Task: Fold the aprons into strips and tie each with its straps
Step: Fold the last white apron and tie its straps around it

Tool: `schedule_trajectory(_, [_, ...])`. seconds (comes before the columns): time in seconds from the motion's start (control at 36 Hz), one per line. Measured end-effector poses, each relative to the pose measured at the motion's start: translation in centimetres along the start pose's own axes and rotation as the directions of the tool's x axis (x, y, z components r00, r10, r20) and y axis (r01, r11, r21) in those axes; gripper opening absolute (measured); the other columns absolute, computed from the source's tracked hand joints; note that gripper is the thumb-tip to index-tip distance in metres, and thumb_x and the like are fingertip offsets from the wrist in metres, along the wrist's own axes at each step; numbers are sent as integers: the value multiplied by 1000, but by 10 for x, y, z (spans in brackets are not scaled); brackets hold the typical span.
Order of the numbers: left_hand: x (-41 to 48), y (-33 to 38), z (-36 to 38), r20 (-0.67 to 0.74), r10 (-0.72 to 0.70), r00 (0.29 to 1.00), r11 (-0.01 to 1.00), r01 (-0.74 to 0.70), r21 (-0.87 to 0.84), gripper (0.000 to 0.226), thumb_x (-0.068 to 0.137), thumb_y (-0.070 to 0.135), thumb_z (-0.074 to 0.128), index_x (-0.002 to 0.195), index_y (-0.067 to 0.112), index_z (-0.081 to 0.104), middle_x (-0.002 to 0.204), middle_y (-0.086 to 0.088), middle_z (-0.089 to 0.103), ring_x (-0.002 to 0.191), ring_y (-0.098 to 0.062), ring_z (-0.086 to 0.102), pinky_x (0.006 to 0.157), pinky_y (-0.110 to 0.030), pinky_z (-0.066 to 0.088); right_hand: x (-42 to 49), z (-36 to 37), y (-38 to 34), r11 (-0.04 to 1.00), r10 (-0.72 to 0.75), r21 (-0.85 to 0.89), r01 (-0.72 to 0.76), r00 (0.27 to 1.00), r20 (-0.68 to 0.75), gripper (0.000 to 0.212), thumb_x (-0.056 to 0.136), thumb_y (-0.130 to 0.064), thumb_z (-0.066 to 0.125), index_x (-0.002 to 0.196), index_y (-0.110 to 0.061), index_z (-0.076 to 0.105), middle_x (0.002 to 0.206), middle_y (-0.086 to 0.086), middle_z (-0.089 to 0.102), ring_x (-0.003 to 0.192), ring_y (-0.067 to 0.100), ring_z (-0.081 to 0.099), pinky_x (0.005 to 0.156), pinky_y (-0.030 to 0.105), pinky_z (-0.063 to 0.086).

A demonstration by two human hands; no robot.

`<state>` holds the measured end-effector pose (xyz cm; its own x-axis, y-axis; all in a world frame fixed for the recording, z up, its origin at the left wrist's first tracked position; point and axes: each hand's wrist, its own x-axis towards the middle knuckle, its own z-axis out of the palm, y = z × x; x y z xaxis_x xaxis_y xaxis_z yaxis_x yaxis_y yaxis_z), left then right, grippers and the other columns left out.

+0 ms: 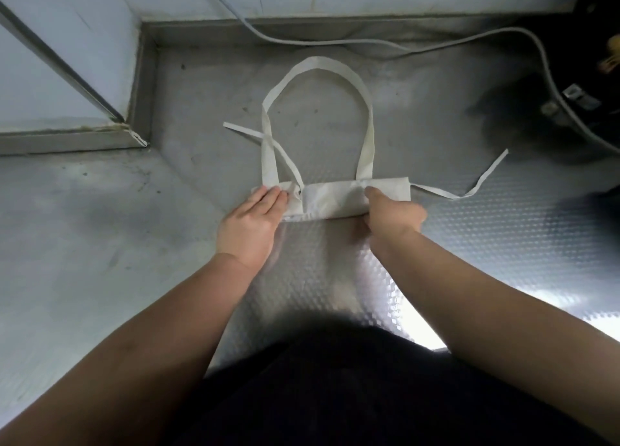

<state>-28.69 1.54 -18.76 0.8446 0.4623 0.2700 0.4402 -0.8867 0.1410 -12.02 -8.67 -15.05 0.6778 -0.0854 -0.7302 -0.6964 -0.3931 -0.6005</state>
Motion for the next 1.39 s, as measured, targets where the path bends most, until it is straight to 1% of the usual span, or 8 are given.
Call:
schedule_trajectory(0.36, [-2, -7, 10, -4, -30, 1000, 999, 30, -45, 39, 78, 7, 43, 104, 8, 72, 108, -5, 71, 99, -23, 68, 72, -32, 57, 0, 3, 0, 943, -331, 25, 331, 942, 51, 30, 81, -17, 70, 103, -19, 51, 86, -7, 57, 88, 20, 60, 76, 25, 47])
schedule_trajectory(0.5, [-4, -9, 11, -41, -26, 999, 998, 23, -66, 40, 79, 7, 42, 107, 8, 71, 110, -5, 70, 100, -24, 68, 74, -35, 57, -8, -2, 16, 49, -743, -571, 819, 412, 527, 23, 90, -2, 44, 111, -4, 53, 114, 18, 49, 94, 35, 53, 66, 31, 29])
schedule_trajectory(0.67, [-6, -10, 14, -181, 45, 982, 999, -42, 23, 26, 81, 9, 57, 102, 10, 72, 104, -4, 67, 94, -23, 48, 74, -32, 38, -16, 14, 19, -430, -594, -669, 606, 369, 715, 31, 92, -2, 28, 114, -4, 50, 108, 19, 48, 77, 34, 61, 55, 34, 34])
schedule_trajectory(0.75, [-7, -11, 13, -170, 4, 985, 1000, -8, -22, 23, 81, 13, 60, 103, 15, 67, 97, 4, 48, 88, -21, 40, 68, -33, 44, -17, 20, 20, -453, -612, -655, 604, 324, 722, 5, 70, 0, 56, 72, 1, 60, 68, 17, 53, 37, 25, 51, 39, 22, 25])
schedule_trajectory(0.89, [-7, -12, 6, -93, -4, 996, 999, -1, -53, 33, 77, 6, 62, 108, 13, 69, 88, -3, 63, 84, -19, 41, 65, -31, 50, -15, 11, 16, -501, -479, -602, 622, 380, 791, 29, 99, -20, 37, 121, -3, 46, 119, 15, 45, 89, 35, 60, 60, 37, 36])
schedule_trajectory(1.0, [-11, -7, 5, -101, 28, 995, 998, -34, -56, 31, 83, 9, 55, 109, 12, 70, 88, -3, 64, 81, -18, 42, 68, -33, 51, -12, 6, 22, -413, -596, -575, 706, 267, 757, 33, 56, -17, 90, 77, -6, 67, 68, 11, 57, 32, 26, 49, 31, 22, 32])
schedule_trajectory(1.19, [-7, 0, -1, -33, 79, 996, 992, -81, -92, 42, 80, 10, 41, 113, 9, 68, 104, -6, 66, 86, -20, 43, 75, -29, 43, -3, 7, 32, -497, -614, -516, 698, 138, 778, 36, 50, -8, 85, 84, -5, 72, 65, 7, 58, 29, 23, 45, 32, 17, 29])
schedule_trajectory(1.39, [-2, 2, -12, 125, 90, 988, 996, -91, 3, 48, 78, 21, 36, 113, 14, 68, 104, -8, 65, 94, -24, 39, 75, -34, 28, -11, 3, 20, -382, -433, -434, 816, 257, 864, 42, 97, -40, 34, 122, -11, 51, 120, 8, 51, 104, 32, 56, 79, 37, 46])
